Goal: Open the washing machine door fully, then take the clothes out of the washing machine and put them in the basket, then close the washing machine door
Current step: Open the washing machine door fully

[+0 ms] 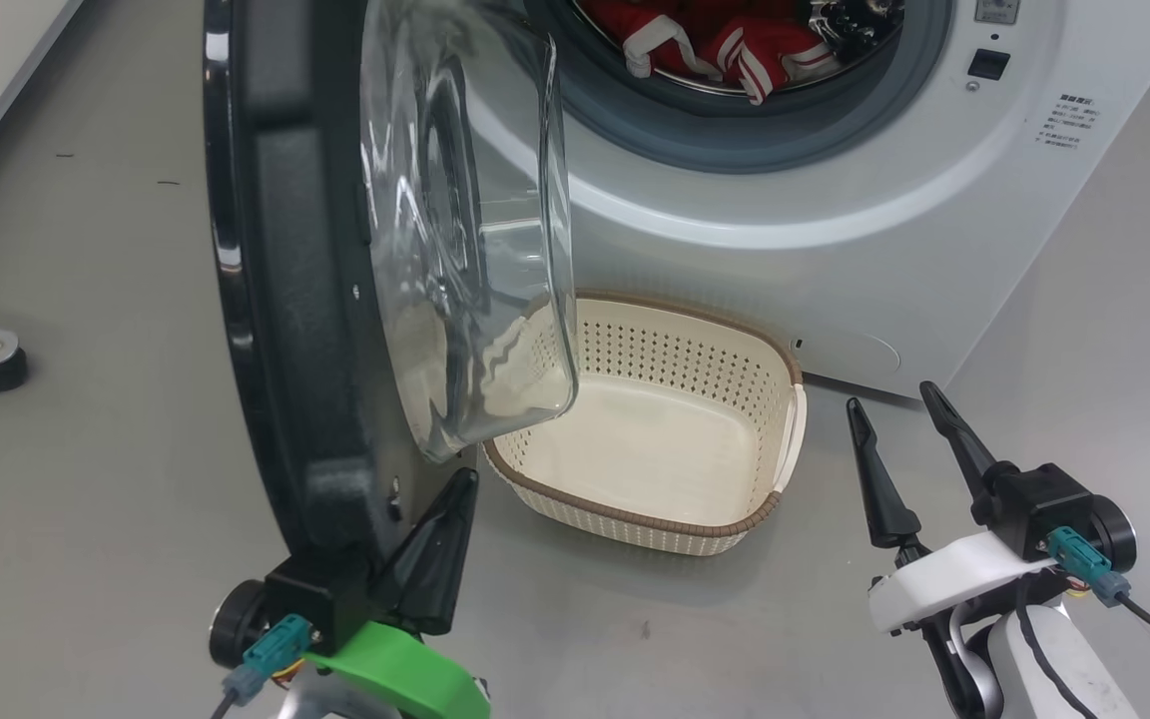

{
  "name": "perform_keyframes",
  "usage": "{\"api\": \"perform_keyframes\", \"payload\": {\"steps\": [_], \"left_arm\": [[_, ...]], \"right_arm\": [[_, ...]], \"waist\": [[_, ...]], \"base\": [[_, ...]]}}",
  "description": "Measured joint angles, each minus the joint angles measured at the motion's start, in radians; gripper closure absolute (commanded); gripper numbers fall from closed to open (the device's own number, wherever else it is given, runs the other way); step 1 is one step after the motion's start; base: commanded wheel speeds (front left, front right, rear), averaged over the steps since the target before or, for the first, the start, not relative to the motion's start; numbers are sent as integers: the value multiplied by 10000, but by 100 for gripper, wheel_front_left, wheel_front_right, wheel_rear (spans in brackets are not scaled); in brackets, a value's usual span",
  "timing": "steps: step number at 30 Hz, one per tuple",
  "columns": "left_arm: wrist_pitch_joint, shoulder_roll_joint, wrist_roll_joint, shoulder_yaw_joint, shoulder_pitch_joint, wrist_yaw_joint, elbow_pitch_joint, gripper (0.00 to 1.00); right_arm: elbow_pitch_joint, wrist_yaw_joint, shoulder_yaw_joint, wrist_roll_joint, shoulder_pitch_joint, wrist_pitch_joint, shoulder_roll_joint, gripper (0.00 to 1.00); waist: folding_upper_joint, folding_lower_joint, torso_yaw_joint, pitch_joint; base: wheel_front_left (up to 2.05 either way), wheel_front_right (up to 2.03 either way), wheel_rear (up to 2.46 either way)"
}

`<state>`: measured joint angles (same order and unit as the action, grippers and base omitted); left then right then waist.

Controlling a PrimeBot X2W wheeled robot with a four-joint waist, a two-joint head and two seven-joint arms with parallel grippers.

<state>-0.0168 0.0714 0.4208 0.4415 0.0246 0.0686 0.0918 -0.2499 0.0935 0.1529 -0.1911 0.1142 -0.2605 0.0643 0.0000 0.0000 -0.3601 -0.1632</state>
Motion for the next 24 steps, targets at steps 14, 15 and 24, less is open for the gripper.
{"api": "perform_keyframes", "payload": {"steps": [14, 15, 24], "left_arm": [[-742, 2, -102, -1373, -194, 320, -107, 100], [-775, 2, -104, -1473, -194, 320, -111, 100], [-1093, 142, -109, -2416, -188, 403, -217, 100]], "right_arm": [[29, 17, -253, 56, 1, 0, -19, 0], [29, 19, -245, 84, 2, 0, -21, 0], [104, 23, -291, 119, 8, 0, -23, 0]], "waist": [[0, 0, -159, -160], [0, 0, -177, -176], [0, 0, -299, -315]], "base": [[0, 0, 0], [0, 0, 0], [0, 0, 0]]}}
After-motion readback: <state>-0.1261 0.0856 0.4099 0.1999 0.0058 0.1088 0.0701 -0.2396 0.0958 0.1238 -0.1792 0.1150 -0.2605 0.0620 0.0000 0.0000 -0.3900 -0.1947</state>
